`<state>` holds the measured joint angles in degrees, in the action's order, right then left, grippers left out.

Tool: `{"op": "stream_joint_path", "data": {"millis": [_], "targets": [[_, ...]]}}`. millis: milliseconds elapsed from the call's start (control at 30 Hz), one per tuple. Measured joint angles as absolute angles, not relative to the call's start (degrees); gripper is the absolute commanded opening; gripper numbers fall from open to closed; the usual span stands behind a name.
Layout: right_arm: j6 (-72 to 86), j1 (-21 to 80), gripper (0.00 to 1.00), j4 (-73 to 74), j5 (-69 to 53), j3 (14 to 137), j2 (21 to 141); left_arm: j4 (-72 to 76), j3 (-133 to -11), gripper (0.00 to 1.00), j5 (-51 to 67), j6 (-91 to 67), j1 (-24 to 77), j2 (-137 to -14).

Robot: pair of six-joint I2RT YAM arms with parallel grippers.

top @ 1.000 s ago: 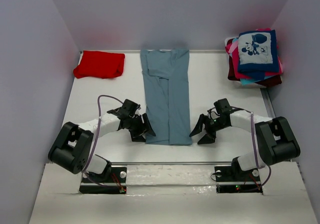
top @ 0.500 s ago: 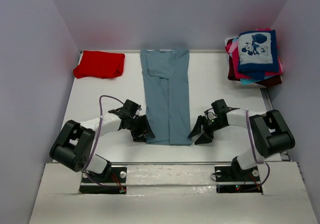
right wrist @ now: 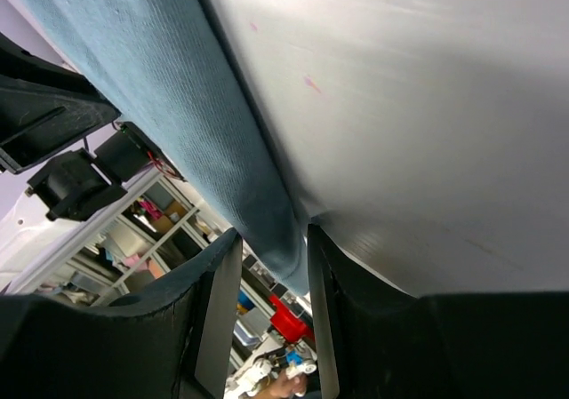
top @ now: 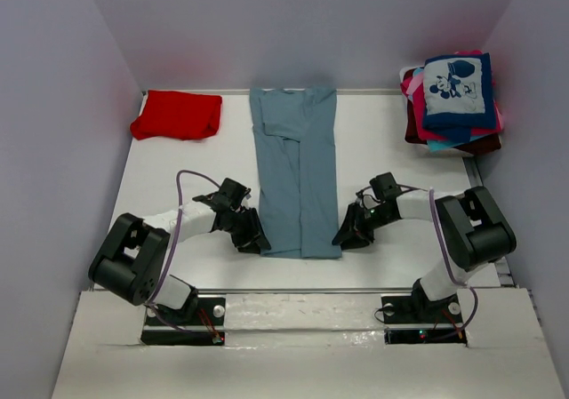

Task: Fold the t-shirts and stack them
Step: Grab the bottom of the folded rectangular tshirt with both arms

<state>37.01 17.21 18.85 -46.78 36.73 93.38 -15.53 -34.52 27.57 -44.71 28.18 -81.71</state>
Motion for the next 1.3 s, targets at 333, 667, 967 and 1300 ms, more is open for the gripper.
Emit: {"op": "stream_joint_path", "data": {"millis": [333,667,967,1300], "targets": [[36.6,18.5,0.37,17.6,-47.0,37.5,94.6,-16.1,-34.5,0.22,26.9,-44.3,28.2,-82.3],[35.8,18.9,0.34,17.1,-47.4,37.5,95.0,-16.1,-34.5,0.06,26.9,-44.1,28.2,-82.5],[35.4,19.0,0.27,15.9,-47.4,37.0,95.2,-16.2,-34.5,0.06,26.9,-44.1,28.2,-82.4],[35.3,19.2,0.07,16.0,-46.8,37.1,95.2,-16.6,-34.5,0.06,26.7,-44.0,28.2,-82.3]]}}
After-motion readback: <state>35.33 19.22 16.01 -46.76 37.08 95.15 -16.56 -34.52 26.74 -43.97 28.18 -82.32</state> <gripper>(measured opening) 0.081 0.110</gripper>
